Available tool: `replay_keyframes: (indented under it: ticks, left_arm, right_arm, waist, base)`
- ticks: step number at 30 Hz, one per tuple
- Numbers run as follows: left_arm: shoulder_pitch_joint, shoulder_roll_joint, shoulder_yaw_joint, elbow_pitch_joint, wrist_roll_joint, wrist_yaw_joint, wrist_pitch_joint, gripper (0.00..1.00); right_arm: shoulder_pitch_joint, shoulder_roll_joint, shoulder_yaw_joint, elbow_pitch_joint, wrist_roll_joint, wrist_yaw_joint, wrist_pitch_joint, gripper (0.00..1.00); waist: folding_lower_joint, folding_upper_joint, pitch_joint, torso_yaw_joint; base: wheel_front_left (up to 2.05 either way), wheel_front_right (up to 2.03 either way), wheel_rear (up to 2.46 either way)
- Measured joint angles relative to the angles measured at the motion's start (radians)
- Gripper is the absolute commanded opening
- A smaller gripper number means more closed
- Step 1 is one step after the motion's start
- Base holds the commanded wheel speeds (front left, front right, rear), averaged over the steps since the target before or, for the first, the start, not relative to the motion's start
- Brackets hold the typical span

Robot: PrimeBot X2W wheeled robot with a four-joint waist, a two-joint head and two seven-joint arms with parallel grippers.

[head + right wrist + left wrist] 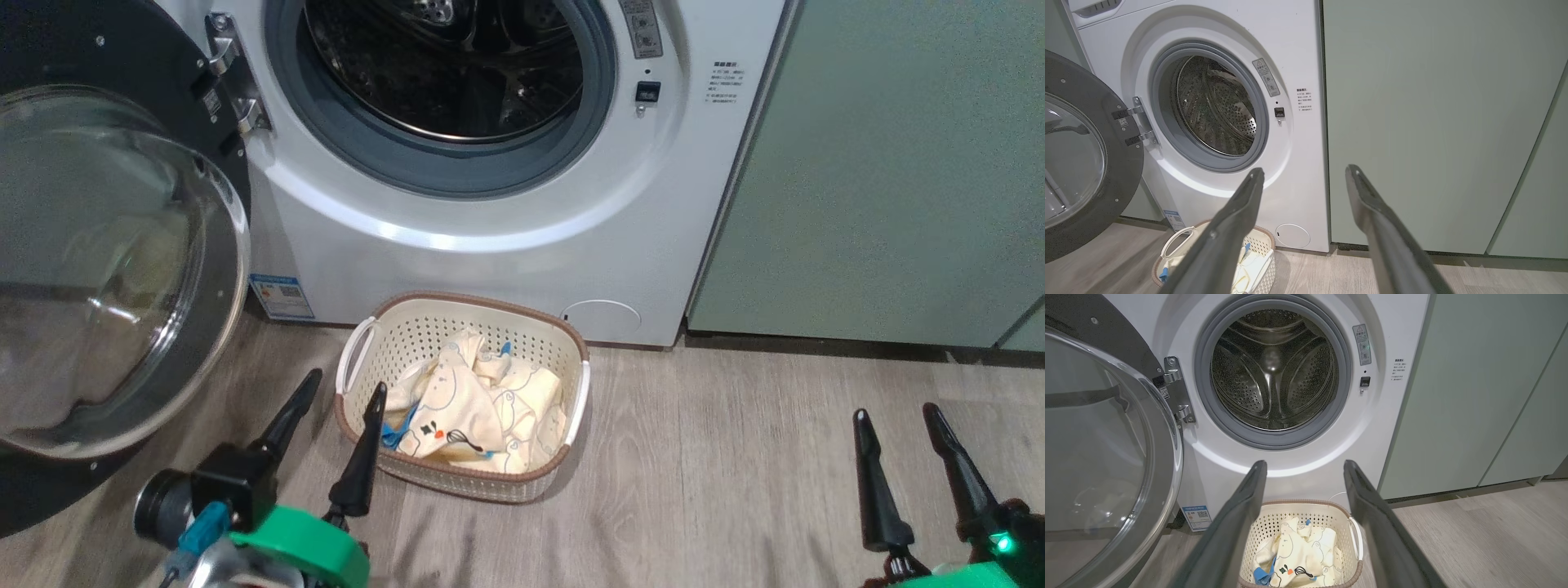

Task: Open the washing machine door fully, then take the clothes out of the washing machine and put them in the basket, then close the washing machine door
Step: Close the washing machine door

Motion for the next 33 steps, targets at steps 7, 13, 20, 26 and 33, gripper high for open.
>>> replay_keyframes:
  ticks: [7,13,20,26,33]
  left_arm:
    - [0.0,0.004,-0.003,0.0,-0.004,0.001,0.0,1.0]
    - [-0.001,0.006,-0.005,0.0,-0.012,0.006,-0.002,1.0]
    - [-0.006,0.006,-0.017,-0.002,-0.013,0.011,-0.018,1.0]
    - [-0.009,0.005,-0.023,-0.006,-0.013,0.022,-0.028,1.0]
    - [-0.007,0.005,-0.023,-0.006,-0.015,0.035,-0.032,1.0]
  right_arm:
    - [0.0,0.0,-0.002,0.0,0.0,0.0,0.0,1.0]
    - [0.0,0.0,-0.01,-0.001,0.0,0.0,0.0,1.0]
    - [0.0,-0.001,-0.026,-0.003,0.0,0.0,0.0,1.0]
    - [0.0,-0.005,-0.026,-0.004,0.0,0.0,0.0,1.0]
    - [0.002,-0.008,-0.018,-0.002,0.0,0.0,0.0,1.0]
  waist:
    - [0.0,0.0,0.007,0.002]
    - [0.0,0.0,0.01,0.016]
    - [0.0,0.0,0.02,0.074]
    - [0.0,0.0,0.024,0.166]
    - [0.0,0.0,0.013,0.303]
  base:
    - [0.0,0.0,0.0]
    - [0.0,0.0,0.0]
    - [0.0,0.0,0.0]
    - [0.0,0.0,0.0]
    - [0.0,0.0,0.0]
